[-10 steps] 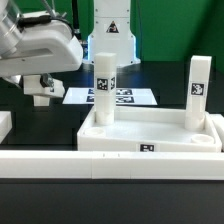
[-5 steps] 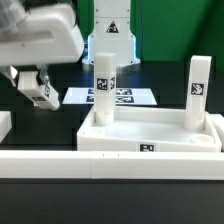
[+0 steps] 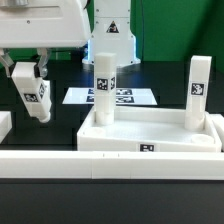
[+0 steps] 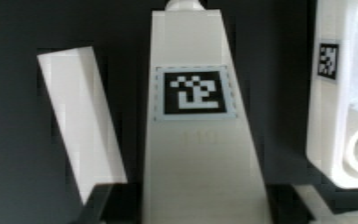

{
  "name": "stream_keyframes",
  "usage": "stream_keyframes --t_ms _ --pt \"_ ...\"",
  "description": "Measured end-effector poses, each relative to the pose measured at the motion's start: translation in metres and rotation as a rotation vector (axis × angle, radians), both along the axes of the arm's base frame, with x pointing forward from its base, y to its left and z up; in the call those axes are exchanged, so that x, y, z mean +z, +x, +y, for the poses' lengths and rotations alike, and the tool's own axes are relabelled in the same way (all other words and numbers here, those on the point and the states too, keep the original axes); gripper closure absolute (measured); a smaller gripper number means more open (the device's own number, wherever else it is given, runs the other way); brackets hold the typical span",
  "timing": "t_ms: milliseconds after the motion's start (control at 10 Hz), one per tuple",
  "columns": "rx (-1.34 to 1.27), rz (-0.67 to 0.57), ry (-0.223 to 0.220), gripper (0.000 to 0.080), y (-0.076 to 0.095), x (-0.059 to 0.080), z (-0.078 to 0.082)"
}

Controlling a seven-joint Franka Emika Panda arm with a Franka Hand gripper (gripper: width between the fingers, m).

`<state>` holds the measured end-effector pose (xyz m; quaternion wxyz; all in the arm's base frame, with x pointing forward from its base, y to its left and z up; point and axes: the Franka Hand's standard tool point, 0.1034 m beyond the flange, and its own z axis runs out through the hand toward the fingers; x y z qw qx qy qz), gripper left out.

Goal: Assemble desk

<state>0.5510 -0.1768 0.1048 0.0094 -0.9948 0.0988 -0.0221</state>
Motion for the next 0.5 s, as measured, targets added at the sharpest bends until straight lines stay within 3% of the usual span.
stream_keyframes --t_ms 100,300,400,500 --pt "-0.013 -0.007 0.006 0.0509 0.002 0.007 0.010" --pt "-0.021 -0.006 0.038 0.0509 0.028 0.034 0.032" --pt "-0.007 -0.011 0.041 0.0509 0.034 0.039 0.038" --pt "-0.009 -0.007 0.037 0.0509 0.029 0.034 0.034"
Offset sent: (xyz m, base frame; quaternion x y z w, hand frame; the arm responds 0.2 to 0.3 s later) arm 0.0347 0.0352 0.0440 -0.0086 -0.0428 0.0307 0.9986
